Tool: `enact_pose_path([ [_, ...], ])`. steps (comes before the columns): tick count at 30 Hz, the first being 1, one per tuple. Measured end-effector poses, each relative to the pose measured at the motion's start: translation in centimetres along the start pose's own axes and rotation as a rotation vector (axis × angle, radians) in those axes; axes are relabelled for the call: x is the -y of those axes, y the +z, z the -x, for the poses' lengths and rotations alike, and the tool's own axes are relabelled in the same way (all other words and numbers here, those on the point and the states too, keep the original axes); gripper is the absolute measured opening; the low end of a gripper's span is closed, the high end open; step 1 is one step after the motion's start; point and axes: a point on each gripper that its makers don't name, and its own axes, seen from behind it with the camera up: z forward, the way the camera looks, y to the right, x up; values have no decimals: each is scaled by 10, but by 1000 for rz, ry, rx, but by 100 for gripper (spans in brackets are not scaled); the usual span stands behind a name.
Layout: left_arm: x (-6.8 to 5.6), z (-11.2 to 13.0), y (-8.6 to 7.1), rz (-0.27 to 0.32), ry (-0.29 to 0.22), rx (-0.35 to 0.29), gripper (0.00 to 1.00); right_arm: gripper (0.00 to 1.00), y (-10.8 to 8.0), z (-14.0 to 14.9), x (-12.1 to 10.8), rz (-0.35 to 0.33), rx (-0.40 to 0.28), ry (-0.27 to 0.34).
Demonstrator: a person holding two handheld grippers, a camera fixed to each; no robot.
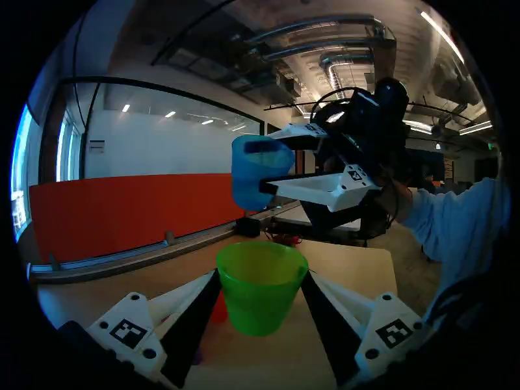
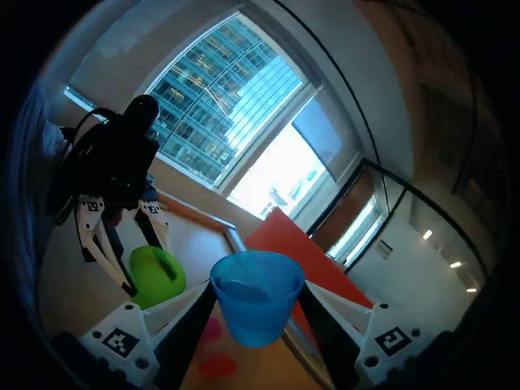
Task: Pour water
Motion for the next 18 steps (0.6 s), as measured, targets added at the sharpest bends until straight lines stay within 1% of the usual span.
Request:
enact_pose_path([
  [15,-3,-4,3,10,-4,-8,86,90,12,-18,-13,15,-8,-226],
  [18,-5,-5,4,14,-4,-11,86,90,14,-19,-15,20,-5,-263],
])
